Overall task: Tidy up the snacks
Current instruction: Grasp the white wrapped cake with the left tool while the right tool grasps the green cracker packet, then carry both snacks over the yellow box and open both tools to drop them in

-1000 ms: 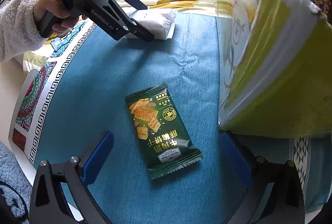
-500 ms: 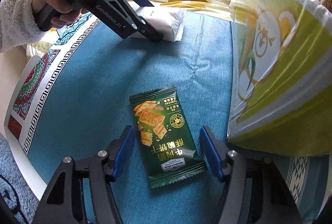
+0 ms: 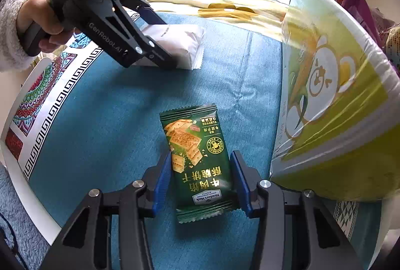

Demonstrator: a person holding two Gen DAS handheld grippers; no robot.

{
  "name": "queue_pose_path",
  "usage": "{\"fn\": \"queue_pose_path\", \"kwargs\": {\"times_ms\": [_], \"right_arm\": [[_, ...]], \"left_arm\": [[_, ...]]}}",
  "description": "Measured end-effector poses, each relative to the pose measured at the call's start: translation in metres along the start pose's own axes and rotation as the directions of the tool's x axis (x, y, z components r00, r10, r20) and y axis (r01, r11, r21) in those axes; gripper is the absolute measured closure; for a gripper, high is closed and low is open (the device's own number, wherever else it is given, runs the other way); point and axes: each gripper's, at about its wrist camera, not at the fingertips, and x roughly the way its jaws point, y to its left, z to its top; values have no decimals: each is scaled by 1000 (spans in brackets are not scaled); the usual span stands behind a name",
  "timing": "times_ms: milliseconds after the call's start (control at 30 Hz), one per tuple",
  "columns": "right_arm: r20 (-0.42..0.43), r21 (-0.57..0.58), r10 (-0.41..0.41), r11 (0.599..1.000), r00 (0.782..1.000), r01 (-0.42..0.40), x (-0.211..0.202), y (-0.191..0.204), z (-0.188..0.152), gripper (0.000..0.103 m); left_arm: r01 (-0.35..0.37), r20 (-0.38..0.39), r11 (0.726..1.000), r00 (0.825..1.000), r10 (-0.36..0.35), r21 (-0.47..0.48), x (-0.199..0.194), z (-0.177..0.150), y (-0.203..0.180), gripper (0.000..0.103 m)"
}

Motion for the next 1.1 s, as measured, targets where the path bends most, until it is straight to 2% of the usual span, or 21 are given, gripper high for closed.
{"fn": "queue_pose_path", "kwargs": {"times_ms": [200,300,500,633,800,900,1100], "right_arm": [[41,47,-41,998,998,39,-26,0,9,59],[73,87,-48,995,996,41,-48,1,19,59],[145,180,-65,983,987,39,-107,-7,39,59],[189,270,-78,963,979,25,-144,-29,55,59],[233,386,-114,922,966,16,-183,-77,51,59],[256,412,-137,911,957,20,-200,-111,44,59],[301,400,-145,916,942,14,-226,-185,29,59]], "left_arm": [[-10,51,995,999,15,-95,-46,-11,5,35],[-38,89,990,995,50,-137,-77,-11,5,35],[-50,173,982,981,83,-184,-141,7,-3,35],[-49,239,972,965,105,-229,-176,33,-18,35],[-30,323,967,940,114,-254,-199,74,-55,35],[-11,344,962,933,108,-271,-201,101,-87,35],[17,365,958,926,93,-288,-182,166,-150,35]]}}
